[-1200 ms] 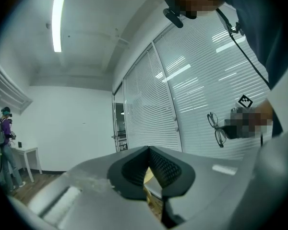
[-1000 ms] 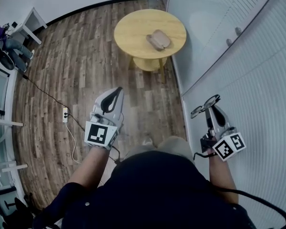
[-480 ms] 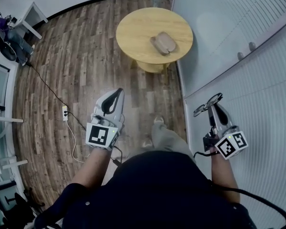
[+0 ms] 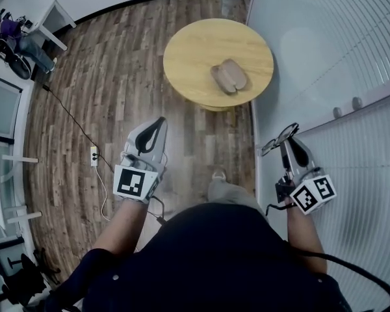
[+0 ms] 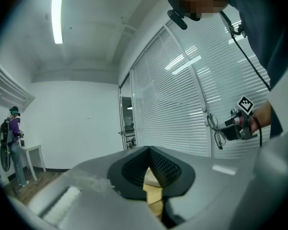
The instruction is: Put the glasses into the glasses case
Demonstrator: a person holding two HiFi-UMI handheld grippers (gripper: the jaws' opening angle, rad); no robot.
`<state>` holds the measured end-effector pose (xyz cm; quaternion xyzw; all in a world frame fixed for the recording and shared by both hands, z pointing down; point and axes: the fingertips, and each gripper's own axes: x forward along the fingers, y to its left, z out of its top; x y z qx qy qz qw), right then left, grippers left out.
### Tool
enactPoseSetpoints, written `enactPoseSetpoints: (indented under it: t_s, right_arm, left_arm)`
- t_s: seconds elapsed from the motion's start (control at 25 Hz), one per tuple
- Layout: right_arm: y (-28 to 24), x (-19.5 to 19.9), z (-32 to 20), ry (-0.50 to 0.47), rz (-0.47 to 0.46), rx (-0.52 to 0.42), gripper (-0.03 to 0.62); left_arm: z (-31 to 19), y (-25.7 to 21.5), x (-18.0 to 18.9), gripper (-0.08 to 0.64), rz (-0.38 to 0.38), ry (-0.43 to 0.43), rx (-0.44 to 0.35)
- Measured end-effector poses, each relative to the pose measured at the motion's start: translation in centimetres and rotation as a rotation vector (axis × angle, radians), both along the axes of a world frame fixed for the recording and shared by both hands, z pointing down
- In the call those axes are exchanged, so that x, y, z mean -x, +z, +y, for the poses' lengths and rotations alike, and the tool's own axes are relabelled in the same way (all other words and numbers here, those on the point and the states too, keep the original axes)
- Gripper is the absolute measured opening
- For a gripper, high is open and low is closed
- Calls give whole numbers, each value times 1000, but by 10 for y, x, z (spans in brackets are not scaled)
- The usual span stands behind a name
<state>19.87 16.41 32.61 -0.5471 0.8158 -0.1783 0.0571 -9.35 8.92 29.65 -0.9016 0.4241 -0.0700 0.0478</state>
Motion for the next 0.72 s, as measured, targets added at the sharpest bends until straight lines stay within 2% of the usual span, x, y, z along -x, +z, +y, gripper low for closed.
enactPoseSetpoints:
  t_s: [0.16,0.36,0.6,0.72]
  right_arm:
    - [2,-22,-37,-42,-16,-14,28]
    - [20,-41,-75,-94,-34,5,28]
    - [22,-29,-115,-118,-42,26,28]
    - [25,-25,-134,-118,-56,43,28]
  left_arm:
    - [-28,-7,-26,6,-42,-34,-17]
    - [-49,-1,-49,6,-25,-63,-22]
    - [-81,4,-34,6,-29,-104,26]
    - [-103,1,-36,6,-29,-95,19]
